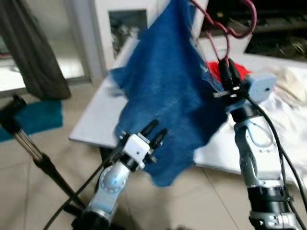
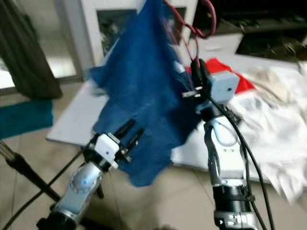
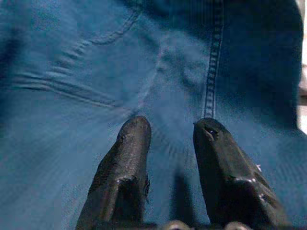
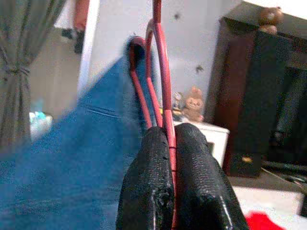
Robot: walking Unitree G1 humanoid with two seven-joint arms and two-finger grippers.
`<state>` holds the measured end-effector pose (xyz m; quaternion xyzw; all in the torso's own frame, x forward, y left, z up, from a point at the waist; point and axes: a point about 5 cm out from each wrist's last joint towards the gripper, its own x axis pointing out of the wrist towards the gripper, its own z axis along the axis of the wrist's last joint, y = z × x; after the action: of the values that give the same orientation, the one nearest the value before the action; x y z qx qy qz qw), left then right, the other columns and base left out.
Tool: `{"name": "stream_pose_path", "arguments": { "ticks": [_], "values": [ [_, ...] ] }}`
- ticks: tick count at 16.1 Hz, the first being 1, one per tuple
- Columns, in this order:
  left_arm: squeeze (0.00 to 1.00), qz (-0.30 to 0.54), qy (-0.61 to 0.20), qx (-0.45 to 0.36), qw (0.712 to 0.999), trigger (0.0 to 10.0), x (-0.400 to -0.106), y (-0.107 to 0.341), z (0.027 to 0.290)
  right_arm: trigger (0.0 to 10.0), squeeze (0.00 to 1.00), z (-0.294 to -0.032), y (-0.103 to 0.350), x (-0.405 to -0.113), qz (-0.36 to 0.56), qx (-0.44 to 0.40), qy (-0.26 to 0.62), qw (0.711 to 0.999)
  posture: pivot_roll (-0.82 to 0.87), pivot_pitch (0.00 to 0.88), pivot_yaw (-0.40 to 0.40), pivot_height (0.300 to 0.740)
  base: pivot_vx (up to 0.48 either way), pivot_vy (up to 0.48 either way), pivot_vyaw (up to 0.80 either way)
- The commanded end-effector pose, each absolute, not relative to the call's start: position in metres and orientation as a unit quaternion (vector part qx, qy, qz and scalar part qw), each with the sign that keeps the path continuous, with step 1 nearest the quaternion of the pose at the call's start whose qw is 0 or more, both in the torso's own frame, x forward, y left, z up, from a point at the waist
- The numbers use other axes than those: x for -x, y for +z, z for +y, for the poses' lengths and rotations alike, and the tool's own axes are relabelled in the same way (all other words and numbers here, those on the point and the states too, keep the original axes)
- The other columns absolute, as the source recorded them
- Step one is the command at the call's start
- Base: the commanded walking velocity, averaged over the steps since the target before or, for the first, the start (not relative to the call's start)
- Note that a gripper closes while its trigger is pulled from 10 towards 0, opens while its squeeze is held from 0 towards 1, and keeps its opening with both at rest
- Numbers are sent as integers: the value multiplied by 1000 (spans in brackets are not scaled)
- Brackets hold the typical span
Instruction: Hang hanger
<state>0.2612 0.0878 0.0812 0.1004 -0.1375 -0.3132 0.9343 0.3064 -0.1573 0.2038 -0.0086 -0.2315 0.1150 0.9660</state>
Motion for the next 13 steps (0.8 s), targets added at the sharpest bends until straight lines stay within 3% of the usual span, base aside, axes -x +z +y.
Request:
{"name": "stream_pose_path", "arguments": {
  "ticks": [1, 4, 13],
  "values": [
    [0, -136, -306, -109, 936, 10000, -262, 81, 95, 10000, 0, -152, 219, -305, -265, 6, 122, 956, 153, 18, -21, 740, 472, 0, 0],
    [0, -132, -307, -109, 936, 10000, -261, 80, 95, 10000, 0, -153, 218, -304, -264, 7, 121, 957, 153, 22, -21, 740, 380, 0, 0],
    [0, -125, -310, -113, 936, 10000, -255, 76, 94, 10000, 0, -152, 214, -302, -257, 6, 123, 958, 161, 37, -20, 740, 0, -38, 0]
  ]
}}
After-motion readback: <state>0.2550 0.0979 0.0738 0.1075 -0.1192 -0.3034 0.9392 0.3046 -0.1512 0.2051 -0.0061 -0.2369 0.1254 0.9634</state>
